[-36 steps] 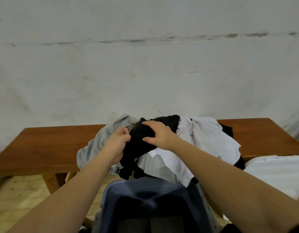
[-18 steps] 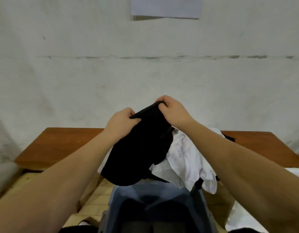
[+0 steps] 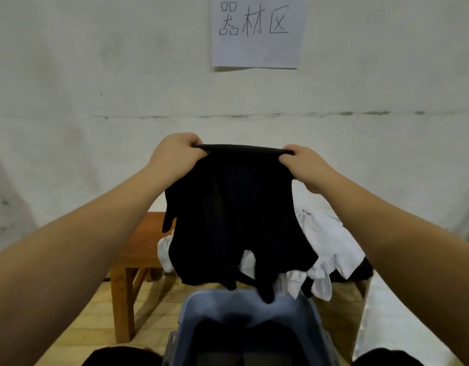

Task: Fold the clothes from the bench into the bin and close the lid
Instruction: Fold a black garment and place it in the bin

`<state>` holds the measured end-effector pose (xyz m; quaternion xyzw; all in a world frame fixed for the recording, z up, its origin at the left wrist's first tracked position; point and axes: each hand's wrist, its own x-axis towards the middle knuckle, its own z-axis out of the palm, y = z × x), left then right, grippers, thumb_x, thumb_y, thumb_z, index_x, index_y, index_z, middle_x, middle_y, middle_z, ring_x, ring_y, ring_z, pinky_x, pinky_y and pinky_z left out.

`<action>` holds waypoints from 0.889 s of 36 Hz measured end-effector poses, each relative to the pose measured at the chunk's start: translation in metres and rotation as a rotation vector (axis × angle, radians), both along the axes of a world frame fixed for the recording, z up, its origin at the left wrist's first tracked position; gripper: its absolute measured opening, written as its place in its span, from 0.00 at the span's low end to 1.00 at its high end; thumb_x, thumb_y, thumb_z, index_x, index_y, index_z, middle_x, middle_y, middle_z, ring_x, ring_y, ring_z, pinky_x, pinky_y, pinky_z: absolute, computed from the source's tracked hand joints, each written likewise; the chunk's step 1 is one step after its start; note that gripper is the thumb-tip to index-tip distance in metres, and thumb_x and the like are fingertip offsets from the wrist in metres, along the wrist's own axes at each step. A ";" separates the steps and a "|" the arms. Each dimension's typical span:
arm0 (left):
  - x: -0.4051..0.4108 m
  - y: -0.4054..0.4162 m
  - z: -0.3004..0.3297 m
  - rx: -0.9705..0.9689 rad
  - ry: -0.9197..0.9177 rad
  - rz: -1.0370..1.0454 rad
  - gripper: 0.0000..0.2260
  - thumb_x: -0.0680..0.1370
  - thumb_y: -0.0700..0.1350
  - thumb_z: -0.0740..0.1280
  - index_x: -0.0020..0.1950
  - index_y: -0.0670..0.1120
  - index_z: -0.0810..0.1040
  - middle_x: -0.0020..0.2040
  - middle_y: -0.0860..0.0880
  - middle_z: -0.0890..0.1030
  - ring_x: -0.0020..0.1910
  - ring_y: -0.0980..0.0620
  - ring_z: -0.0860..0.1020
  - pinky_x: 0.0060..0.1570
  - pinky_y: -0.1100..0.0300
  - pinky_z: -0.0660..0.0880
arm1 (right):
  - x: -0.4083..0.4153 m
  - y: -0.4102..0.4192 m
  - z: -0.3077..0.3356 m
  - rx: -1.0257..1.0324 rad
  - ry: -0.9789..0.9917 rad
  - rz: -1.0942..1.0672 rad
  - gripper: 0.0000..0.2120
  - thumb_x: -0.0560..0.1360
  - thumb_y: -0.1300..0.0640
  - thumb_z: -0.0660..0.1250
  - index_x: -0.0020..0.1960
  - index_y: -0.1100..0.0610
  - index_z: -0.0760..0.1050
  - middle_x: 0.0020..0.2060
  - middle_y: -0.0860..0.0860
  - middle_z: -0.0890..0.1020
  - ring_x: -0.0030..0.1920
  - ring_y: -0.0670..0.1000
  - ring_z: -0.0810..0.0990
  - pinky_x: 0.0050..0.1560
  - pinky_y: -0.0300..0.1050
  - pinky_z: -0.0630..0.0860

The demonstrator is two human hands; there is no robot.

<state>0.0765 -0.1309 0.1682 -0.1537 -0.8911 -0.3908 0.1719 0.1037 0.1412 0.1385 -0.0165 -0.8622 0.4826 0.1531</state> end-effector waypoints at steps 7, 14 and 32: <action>0.012 -0.012 0.010 0.326 -0.101 0.000 0.05 0.74 0.41 0.65 0.42 0.45 0.80 0.35 0.49 0.79 0.36 0.49 0.77 0.36 0.58 0.71 | 0.025 0.001 -0.024 -0.115 -0.086 0.182 0.13 0.77 0.47 0.68 0.52 0.56 0.79 0.46 0.53 0.85 0.46 0.50 0.83 0.51 0.48 0.78; 0.010 -0.033 0.002 0.390 -0.182 0.064 0.09 0.72 0.38 0.61 0.47 0.41 0.80 0.39 0.44 0.78 0.39 0.45 0.76 0.39 0.54 0.71 | 0.047 0.031 -0.064 0.125 -0.502 0.355 0.05 0.75 0.52 0.72 0.50 0.51 0.82 0.48 0.47 0.87 0.50 0.48 0.85 0.55 0.44 0.77; -0.013 -0.036 -0.044 0.500 -0.507 0.162 0.07 0.77 0.39 0.61 0.47 0.42 0.78 0.49 0.39 0.81 0.47 0.41 0.81 0.47 0.50 0.77 | 0.074 0.019 -0.012 -0.466 -0.251 0.470 0.08 0.78 0.56 0.66 0.51 0.61 0.79 0.46 0.55 0.84 0.47 0.52 0.83 0.50 0.43 0.80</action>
